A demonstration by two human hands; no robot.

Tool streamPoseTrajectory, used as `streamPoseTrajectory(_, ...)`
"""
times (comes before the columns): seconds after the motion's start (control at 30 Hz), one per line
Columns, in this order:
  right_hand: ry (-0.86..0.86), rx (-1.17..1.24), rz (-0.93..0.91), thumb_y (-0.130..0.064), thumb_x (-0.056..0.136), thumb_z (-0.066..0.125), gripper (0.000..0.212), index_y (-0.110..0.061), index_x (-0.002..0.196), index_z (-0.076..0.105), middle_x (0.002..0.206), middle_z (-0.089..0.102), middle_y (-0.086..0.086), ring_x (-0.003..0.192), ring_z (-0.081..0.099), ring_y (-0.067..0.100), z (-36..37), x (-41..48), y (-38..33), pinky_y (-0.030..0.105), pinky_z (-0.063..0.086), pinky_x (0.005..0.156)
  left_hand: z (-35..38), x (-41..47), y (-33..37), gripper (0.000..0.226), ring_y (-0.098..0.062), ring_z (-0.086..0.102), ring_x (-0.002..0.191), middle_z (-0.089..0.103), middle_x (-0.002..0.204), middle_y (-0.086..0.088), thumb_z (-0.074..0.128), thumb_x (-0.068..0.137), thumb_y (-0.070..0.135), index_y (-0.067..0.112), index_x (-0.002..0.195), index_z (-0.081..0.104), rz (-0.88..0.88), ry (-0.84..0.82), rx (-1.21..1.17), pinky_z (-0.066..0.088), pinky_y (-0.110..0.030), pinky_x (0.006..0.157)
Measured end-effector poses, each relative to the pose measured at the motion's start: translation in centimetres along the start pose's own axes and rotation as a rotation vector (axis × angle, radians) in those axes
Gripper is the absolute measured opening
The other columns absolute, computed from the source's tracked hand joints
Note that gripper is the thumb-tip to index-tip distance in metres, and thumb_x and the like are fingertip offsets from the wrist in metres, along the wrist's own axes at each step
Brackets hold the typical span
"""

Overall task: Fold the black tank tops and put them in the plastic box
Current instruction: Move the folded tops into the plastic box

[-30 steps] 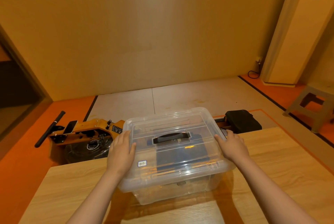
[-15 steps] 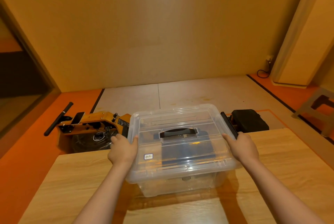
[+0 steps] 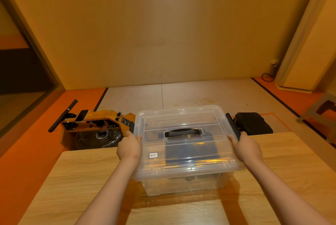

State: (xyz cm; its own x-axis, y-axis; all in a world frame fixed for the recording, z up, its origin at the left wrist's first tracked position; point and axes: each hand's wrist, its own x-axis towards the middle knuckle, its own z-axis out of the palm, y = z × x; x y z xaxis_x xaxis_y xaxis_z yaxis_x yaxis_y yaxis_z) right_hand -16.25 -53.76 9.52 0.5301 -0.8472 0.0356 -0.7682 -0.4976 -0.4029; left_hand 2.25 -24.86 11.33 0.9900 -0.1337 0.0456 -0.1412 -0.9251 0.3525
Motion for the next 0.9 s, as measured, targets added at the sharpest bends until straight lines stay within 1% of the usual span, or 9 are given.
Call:
streamPoseTrajectory(0.13,0.004,0.008,0.0,-0.048,0.096,0.047,0.049,-0.004,0.116,0.051,0.082,0.058,0.007,0.076,0.062,0.029,0.1,-0.1,-0.1,0.039,0.054,0.059,-0.4,-0.4,0.5,0.035,-0.033,0.063,0.099,0.064,0.108,-0.015,0.04,0.103,0.03,0.003,0.124,0.042,0.04,0.001,0.076,0.041,-0.034,0.064)
streamPoseTrajectory(0.23,-0.015,0.049,-0.023,-0.045,0.095,0.049,0.05,-0.004,0.124,0.049,0.097,0.064,0.014,0.086,0.063,0.032,0.1,0.1,0.1,0.041,0.055,0.065,-0.3,-0.2,-0.1,0.038,-0.035,0.063,0.099,0.064,0.108,-0.016,0.042,0.102,0.031,0.004,0.129,0.039,0.046,-0.024,-0.036,0.044,-0.036,0.066)
streamPoseTrajectory(0.3,-0.036,0.09,-0.052,-0.042,0.096,0.05,0.053,-0.005,0.134,0.044,0.112,0.063,0.017,0.097,0.062,0.035,-0.1,0.2,0.1,0.042,0.054,0.073,0.1,0.2,-0.8,0.045,-0.036,0.061,0.104,0.063,0.115,-0.018,0.046,0.101,0.029,0.005,0.138,0.035,0.041,-0.072,-0.234,0.05,-0.041,0.077)
streamPoseTrajectory(0.37,-0.059,0.116,-0.077,-0.038,0.097,0.05,0.056,-0.007,0.142,0.037,0.126,0.058,0.018,0.107,0.059,0.037,-0.3,0.2,0.1,0.043,0.051,0.081,0.3,0.6,-1.3,0.053,-0.036,0.057,0.116,0.058,0.128,-0.017,0.049,0.1,0.025,0.009,0.146,0.029,0.032,-0.135,-0.402,0.048,-0.046,0.092)
streamPoseTrajectory(0.4,-0.069,0.12,-0.083,-0.037,0.097,0.05,0.057,-0.008,0.144,0.035,0.13,0.056,0.018,0.11,0.058,0.037,-0.4,0.2,0.1,0.043,0.05,0.083,0.3,0.7,-1.4,0.055,-0.035,0.054,0.12,0.055,0.133,-0.015,0.049,0.1,0.024,0.011,0.149,0.027,0.033,-0.158,-0.451,0.046,-0.047,0.096)
streamPoseTrajectory(0.6,-0.087,0.13,-0.117,-0.032,0.098,0.05,0.057,-0.007,0.146,0.033,0.135,0.053,0.018,0.118,0.054,0.037,-0.6,0.1,0.0,0.046,0.048,0.091,0.3,1.0,-1.5,0.058,-0.033,0.049,0.127,0.05,0.14,-0.012,0.05,0.1,0.022,0.014,0.151,0.024,0.039,-0.21,-0.51,0.043,-0.047,0.101)
streamPoseTrajectory(0.77,-0.1,0.151,-0.131,-0.028,0.099,0.05,0.056,-0.006,0.147,0.032,0.138,0.05,0.019,0.119,0.053,0.037,-0.8,0.1,-0.2,0.045,0.047,0.091,0.4,1.4,-1.8,0.06,-0.032,0.049,0.128,0.048,0.142,-0.012,0.05,0.099,0.023,0.015,0.151,0.023,0.045,-0.238,-0.52,0.043,-0.048,0.101)
streamPoseTrajectory(0.83,-0.11,0.143,-0.14,-0.028,0.099,0.048,0.057,-0.007,0.148,0.028,0.134,0.053,0.019,0.115,0.055,0.037,-0.8,0.2,-0.3,0.044,0.049,0.087,0.6,1.5,-1.9,0.06,-0.032,0.049,0.128,0.048,0.142,-0.011,0.05,0.099,0.024,0.016,0.152,0.022,0.043,-0.238,-0.529,0.044,-0.049,0.102)
streamPoseTrajectory(0.9,-0.118,0.116,-0.156,-0.027,0.1,0.045,0.056,-0.009,0.149,0.024,0.125,0.058,0.019,0.105,0.06,0.035,-0.8,0.3,-0.3,0.041,0.05,0.077,0.8,1.8,-2.0,0.06,-0.031,0.05,0.127,0.049,0.142,-0.011,0.05,0.099,0.025,0.017,0.152,0.023,0.04,-0.236,-0.521,0.044,-0.051,0.102)
